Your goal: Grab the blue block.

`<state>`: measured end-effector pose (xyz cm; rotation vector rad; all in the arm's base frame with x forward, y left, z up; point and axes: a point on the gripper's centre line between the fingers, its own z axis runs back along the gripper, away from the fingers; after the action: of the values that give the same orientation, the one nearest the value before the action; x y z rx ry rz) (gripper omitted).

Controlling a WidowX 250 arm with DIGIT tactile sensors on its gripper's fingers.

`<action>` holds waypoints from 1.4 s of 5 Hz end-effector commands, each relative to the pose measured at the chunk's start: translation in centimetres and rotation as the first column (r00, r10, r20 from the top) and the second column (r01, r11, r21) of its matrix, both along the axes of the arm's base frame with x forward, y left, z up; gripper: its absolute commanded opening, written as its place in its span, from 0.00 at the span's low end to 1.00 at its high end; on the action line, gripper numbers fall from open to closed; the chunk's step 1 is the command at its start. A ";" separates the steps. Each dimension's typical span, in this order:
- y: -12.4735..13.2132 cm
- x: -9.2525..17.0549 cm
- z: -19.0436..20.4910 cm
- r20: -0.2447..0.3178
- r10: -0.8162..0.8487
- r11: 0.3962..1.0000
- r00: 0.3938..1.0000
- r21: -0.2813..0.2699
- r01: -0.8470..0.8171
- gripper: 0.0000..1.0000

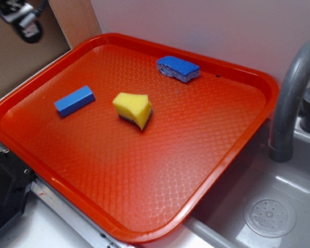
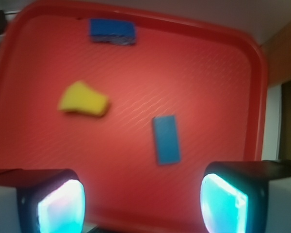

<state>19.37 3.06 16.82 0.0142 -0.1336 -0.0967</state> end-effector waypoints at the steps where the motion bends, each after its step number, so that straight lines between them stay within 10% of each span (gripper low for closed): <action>1: 1.8 2.8 -2.4 0.010 -0.062 0.995 0.998 0.084 0.061 1.00; 7: 2.4 3.3 -10.0 -0.183 -0.110 0.983 0.977 0.123 0.134 1.00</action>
<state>22.28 5.53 6.18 0.1246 0.0751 -0.2168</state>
